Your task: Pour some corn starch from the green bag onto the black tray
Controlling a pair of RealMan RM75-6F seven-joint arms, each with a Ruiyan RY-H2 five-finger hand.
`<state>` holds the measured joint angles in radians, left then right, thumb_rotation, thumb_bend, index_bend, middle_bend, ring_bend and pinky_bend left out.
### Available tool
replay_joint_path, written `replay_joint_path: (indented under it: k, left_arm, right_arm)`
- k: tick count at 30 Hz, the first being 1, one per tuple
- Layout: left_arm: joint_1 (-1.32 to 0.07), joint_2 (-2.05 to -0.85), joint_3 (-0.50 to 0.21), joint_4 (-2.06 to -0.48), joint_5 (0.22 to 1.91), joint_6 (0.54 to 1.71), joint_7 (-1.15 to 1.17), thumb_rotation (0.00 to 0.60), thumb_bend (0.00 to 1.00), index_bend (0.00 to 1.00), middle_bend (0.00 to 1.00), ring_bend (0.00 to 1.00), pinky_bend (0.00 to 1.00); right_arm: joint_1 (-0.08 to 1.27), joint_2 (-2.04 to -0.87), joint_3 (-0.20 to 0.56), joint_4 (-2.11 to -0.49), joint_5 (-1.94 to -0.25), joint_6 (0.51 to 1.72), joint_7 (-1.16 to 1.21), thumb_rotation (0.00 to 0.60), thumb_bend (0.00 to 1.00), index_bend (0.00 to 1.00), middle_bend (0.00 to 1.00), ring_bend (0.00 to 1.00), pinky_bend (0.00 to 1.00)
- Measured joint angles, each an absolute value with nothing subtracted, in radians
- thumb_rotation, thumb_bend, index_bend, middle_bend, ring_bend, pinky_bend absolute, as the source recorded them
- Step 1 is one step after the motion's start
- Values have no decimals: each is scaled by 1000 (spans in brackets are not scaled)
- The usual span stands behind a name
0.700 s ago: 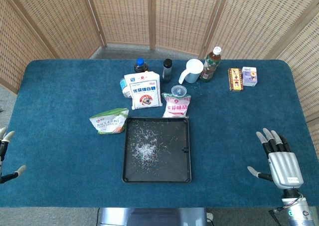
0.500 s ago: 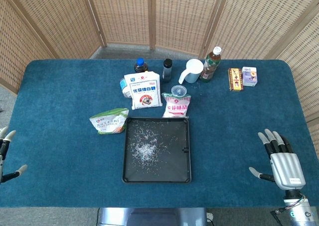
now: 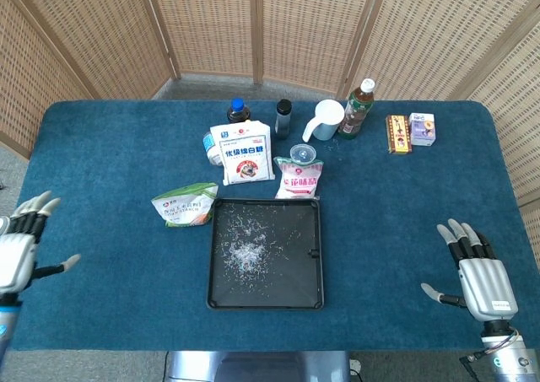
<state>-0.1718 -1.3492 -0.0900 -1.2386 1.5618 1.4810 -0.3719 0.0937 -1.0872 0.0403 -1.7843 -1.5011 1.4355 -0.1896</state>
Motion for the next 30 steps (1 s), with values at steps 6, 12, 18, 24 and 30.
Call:
replay_joint_path:
  k: [6, 12, 18, 24, 30]
  left_arm:
    - [-250, -1422, -113, -1201, 1530, 1354, -416, 600, 0, 42, 0, 0, 0]
    - [-313, -1504, -129, -1149, 1488, 1271, -426, 600, 1, 42, 0, 0, 0]
    - [-366, -1561, -153, -1094, 1454, 1206, -451, 600, 1, 41, 0, 0, 0]
    - [-428, -1627, -165, -1058, 1427, 1125, -430, 600, 1, 48, 0, 0, 0]
    - [-470, -1677, -180, -1047, 1402, 1098, -386, 600, 25, 91, 4, 69, 43]
  right_arm:
    - [100, -1091, 36, -1777, -1499, 1417, -182, 417, 26, 36, 23, 0, 79]
    - [108, -1102, 32, -1758, -1482, 1389, -178, 417, 26, 36, 22, 0, 79]
    - [116, -1110, 31, -1751, -1469, 1369, -182, 415, 25, 35, 23, 0, 79]
    - [120, -1115, 29, -1748, -1459, 1358, -188, 421, 26, 35, 23, 0, 79]
    - [122, -1115, 30, -1742, -1448, 1351, -182, 416, 25, 36, 22, 0, 79]
